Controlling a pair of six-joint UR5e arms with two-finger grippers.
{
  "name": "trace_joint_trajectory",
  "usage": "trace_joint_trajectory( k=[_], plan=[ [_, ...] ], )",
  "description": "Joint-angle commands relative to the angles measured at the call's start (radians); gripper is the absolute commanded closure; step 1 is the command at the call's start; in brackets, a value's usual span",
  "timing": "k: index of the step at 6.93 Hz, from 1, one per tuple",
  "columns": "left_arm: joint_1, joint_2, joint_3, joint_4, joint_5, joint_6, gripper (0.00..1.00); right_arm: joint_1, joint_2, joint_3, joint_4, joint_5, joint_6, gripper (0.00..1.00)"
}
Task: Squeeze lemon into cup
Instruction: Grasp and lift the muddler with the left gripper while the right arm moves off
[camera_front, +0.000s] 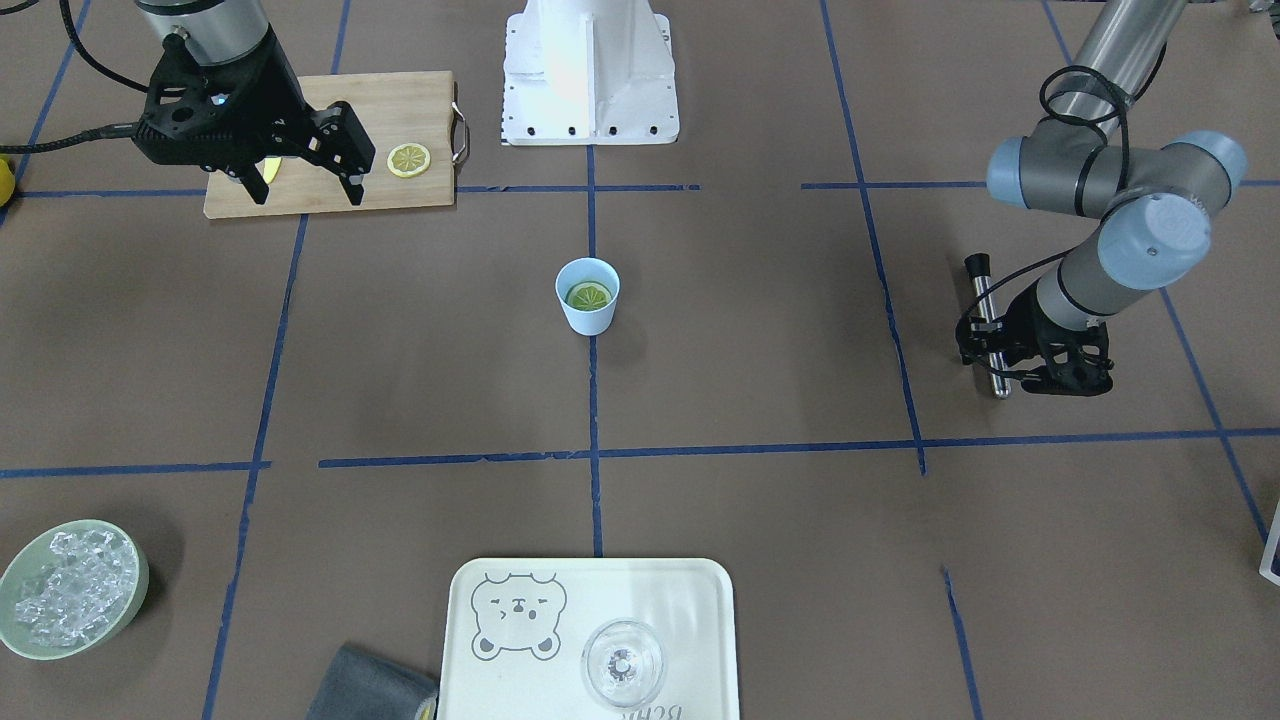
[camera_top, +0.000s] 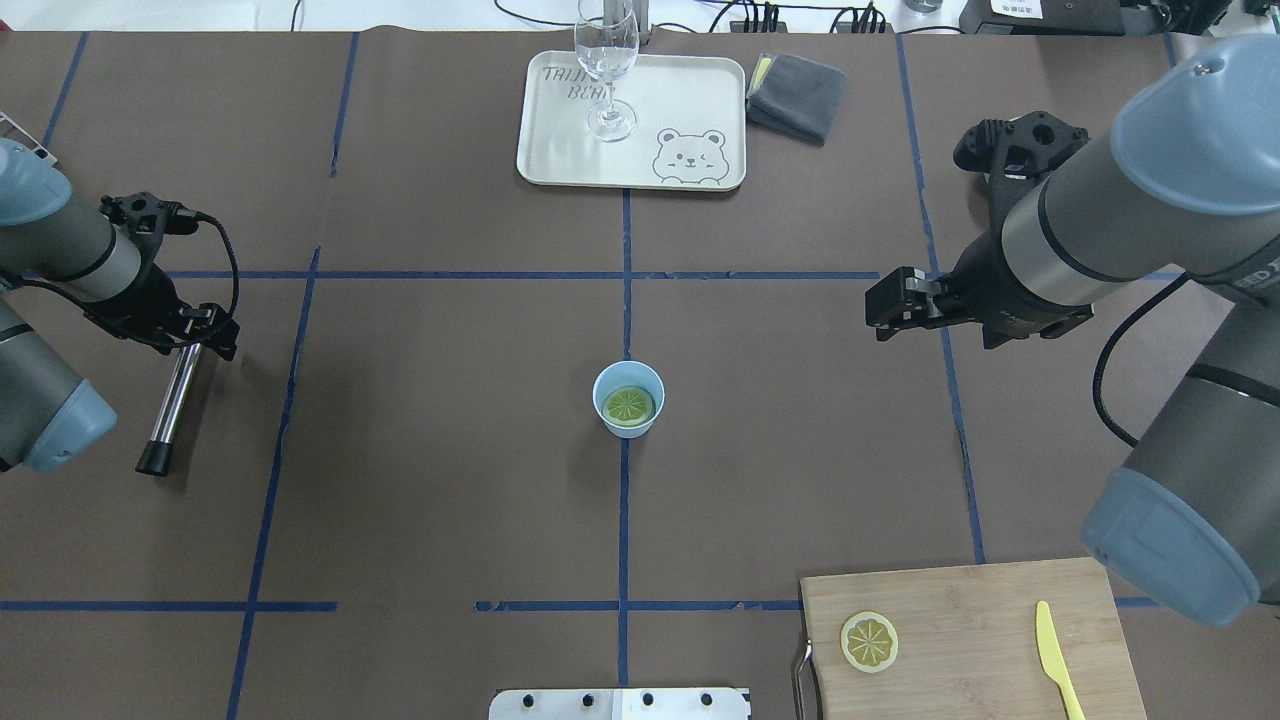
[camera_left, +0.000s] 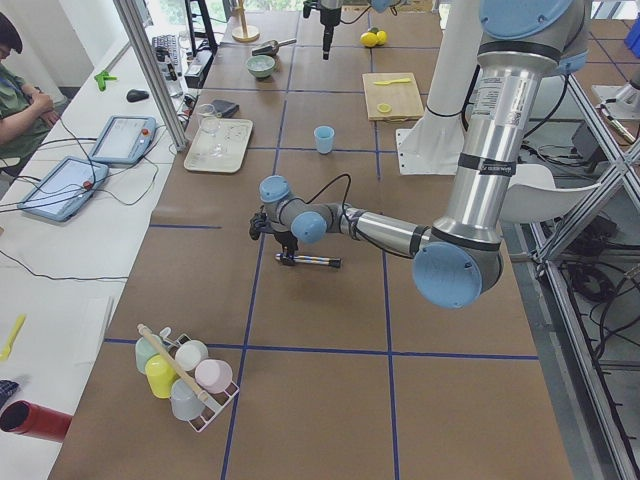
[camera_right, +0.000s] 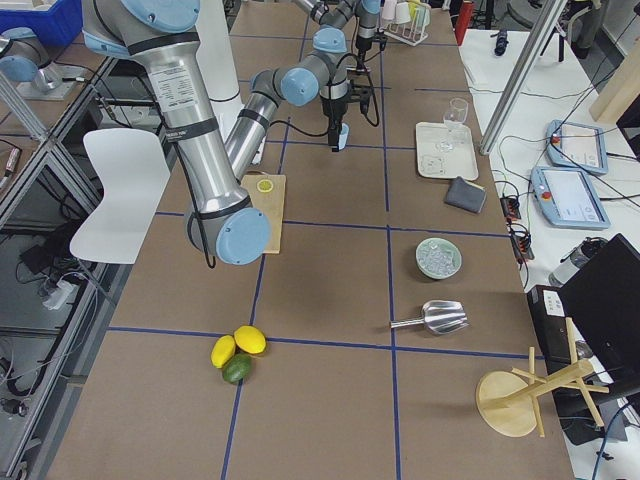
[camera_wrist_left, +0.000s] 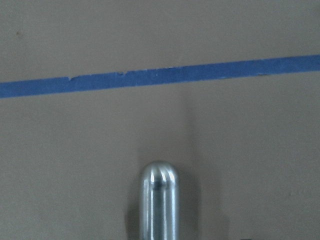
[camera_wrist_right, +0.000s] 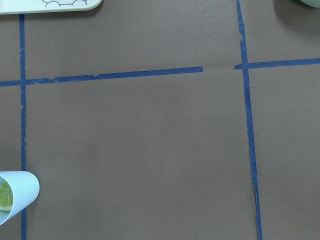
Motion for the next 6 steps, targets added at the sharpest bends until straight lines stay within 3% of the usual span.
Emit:
trace_joint_trajectory(
  k=[1, 3, 5, 6],
  plan=[
    [0.000, 0.000, 0.000, 0.000, 0.001, 0.007, 1.00, 0.000, 0.000, 0.000, 0.000, 0.000, 0.000, 0.00],
    [-0.004, 0.007, -0.070, 0.006, 0.006, 0.002, 1.00, 0.005, 0.000, 0.000, 0.000, 0.002, 0.000, 0.00],
    [-0.075, 0.015, -0.283, 0.017, 0.027, -0.001, 1.00, 0.011, 0.000, 0.001, 0.000, 0.003, 0.000, 0.00],
    [-0.080, 0.011, -0.386, 0.014, 0.097, -0.007, 1.00, 0.018, 0.002, 0.003, 0.000, 0.005, 0.000, 0.00]
  ],
)
